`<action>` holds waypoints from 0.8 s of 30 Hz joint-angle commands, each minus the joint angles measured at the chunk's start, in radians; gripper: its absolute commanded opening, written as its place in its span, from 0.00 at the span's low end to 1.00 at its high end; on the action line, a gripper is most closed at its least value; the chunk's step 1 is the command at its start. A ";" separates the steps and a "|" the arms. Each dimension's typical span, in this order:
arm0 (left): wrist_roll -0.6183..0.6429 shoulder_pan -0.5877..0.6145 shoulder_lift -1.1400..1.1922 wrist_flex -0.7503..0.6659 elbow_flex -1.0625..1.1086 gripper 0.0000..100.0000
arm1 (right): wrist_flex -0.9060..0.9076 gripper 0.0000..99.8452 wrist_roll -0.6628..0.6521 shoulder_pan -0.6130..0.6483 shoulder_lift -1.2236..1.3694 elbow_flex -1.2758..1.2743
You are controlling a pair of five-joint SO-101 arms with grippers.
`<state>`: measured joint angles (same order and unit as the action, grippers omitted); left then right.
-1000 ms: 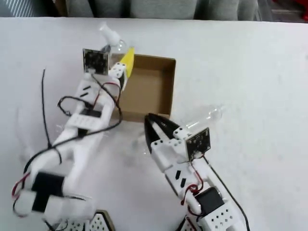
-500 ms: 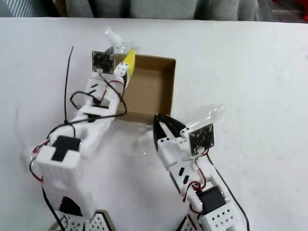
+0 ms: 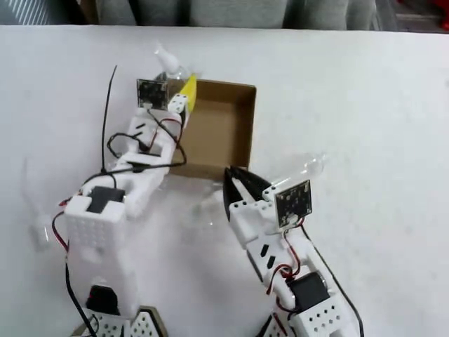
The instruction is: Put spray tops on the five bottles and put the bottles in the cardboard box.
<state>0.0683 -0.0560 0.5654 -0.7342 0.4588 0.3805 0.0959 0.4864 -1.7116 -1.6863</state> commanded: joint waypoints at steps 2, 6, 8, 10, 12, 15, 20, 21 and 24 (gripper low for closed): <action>0.000 0.013 -0.008 -0.031 -0.061 0.02 | 0.004 0.02 0.006 -0.007 -0.002 -0.008; 0.000 0.019 -0.007 -0.029 -0.084 0.02 | 0.004 0.02 0.006 -0.005 -0.002 -0.008; 0.002 0.024 -0.005 -0.029 -0.089 0.02 | 0.004 0.02 0.006 -0.005 -0.002 -0.008; 0.002 0.025 -0.005 -0.029 -0.089 0.02 | 0.004 0.02 0.006 -0.005 -0.002 -0.008; 0.002 0.024 -0.005 -0.029 -0.089 0.02 | 0.004 0.02 0.006 -0.005 -0.002 -0.008; 0.002 0.024 -0.005 -0.028 -0.089 0.02 | 0.005 0.02 0.006 -0.005 -0.002 -0.008; -0.003 0.021 0.024 -0.028 -0.097 0.02 | 0.018 0.02 0.006 -0.001 -0.002 -0.008; -0.005 0.021 0.041 -0.028 -0.115 0.02 | 0.028 0.02 0.006 0.002 -0.004 -0.008; 0.000 0.030 0.085 -0.028 -0.158 0.02 | 0.039 0.02 0.006 0.010 -0.007 -0.008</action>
<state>0.0683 -0.0407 0.6360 -0.7357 0.3989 0.4143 0.0959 0.4864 -1.7116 -1.6863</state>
